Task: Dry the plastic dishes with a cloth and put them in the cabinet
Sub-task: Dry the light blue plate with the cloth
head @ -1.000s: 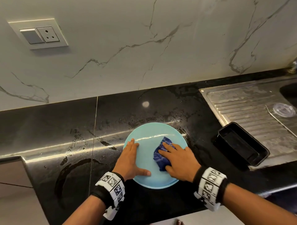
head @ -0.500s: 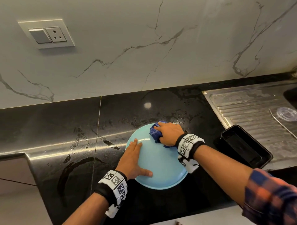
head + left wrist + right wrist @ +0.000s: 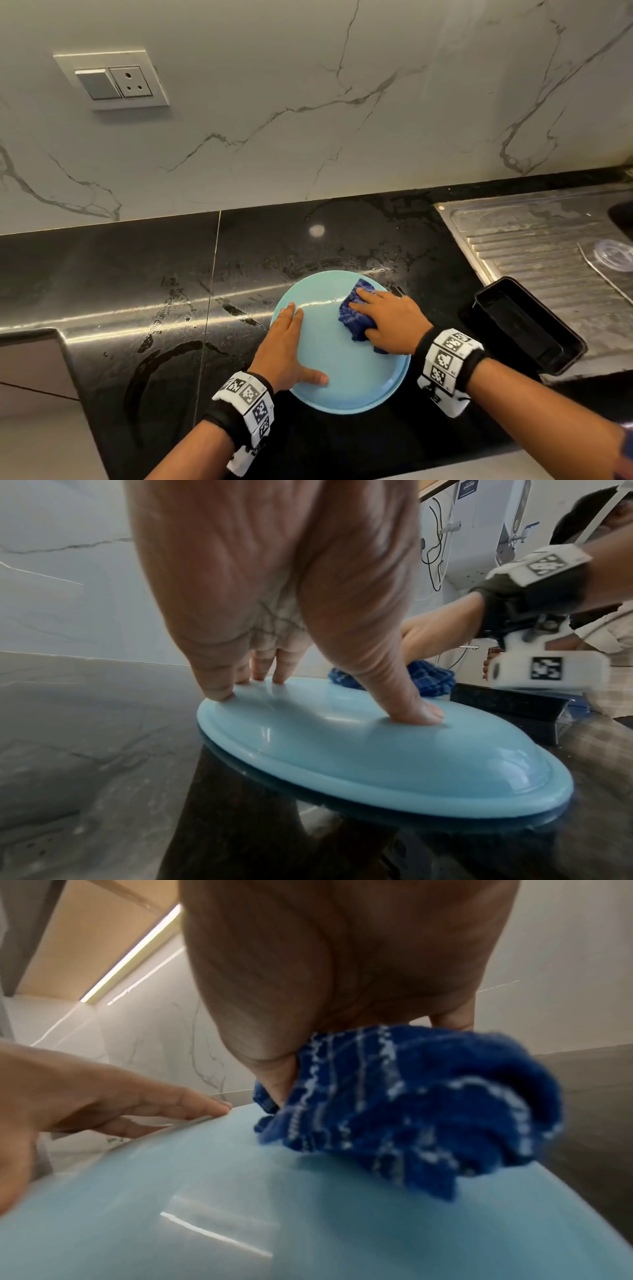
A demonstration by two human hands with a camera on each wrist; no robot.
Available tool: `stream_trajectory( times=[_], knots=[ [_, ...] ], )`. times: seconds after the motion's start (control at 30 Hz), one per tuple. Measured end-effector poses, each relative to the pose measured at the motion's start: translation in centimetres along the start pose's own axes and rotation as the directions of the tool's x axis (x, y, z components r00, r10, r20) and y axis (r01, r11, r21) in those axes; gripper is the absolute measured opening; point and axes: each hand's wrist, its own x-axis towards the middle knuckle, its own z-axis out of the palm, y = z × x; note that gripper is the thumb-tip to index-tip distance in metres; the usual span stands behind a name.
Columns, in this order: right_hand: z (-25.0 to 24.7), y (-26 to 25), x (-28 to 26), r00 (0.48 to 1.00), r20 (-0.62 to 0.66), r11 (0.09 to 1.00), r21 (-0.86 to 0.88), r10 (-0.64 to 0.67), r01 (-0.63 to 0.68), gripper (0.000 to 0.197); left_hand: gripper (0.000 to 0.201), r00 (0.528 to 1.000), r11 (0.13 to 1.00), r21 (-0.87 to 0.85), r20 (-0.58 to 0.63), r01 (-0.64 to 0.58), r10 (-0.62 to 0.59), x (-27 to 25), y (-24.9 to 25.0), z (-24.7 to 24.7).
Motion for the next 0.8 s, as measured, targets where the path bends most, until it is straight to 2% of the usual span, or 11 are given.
stream_trajectory(
  times=[0.1, 0.27, 0.37, 0.5, 0.57, 0.67, 0.73, 0.8],
  knots=[
    [-1.6, -0.7, 2.5, 1.000, 0.005, 1.000, -0.003, 0.014, -0.014, 0.061, 0.146, 1.000, 1.000, 0.001, 0.003, -0.004, 0.004, -0.1, 0.0, 0.0],
    [-4.3, -3.3, 7.4, 0.999, 0.021, 0.998, 0.051, -0.039, 0.038, 0.050, 0.148, 1.000, 1.000, 0.000, 0.010, 0.001, -0.001, 0.1, -0.1, 0.1],
    [-4.7, -5.9, 9.3, 0.989, 0.037, 0.990, -0.010, -0.142, 0.143, 0.041, 0.152, 1.000, 1.000, -0.023, 0.000, -0.001, 0.001, 0.2, -0.1, 0.0],
    [-4.6, -7.4, 10.2, 0.972, 0.052, 0.969, -0.082, -0.227, 0.231, 0.043, 0.153, 0.999, 0.997, -0.063, -0.042, -0.033, 0.030, 0.4, 0.1, -0.2],
    [-4.3, -6.0, 9.9, 0.981, 0.043, 0.979, -0.066, -0.189, 0.192, 0.043, 0.153, 1.000, 0.999, -0.043, -0.023, -0.013, 0.012, 0.4, 0.1, -0.2],
    [-3.6, -2.1, 8.2, 1.000, 0.003, 1.000, 0.013, 0.001, -0.001, 0.047, 0.149, 1.000, 1.000, 0.021, 0.003, 0.020, -0.020, 0.2, 0.2, -0.1],
    [-2.7, 0.2, 5.8, 0.993, -0.027, 0.991, 0.073, 0.118, -0.116, 0.047, 0.148, 1.000, 0.999, 0.025, 0.001, 0.020, -0.020, 0.2, 0.3, -0.1],
    [-1.5, 1.6, 2.6, 0.984, -0.042, 0.980, 0.109, 0.173, -0.168, 0.049, 0.147, 1.000, 0.999, 0.028, 0.000, 0.022, -0.022, 0.2, 0.3, 0.0]
  ],
)
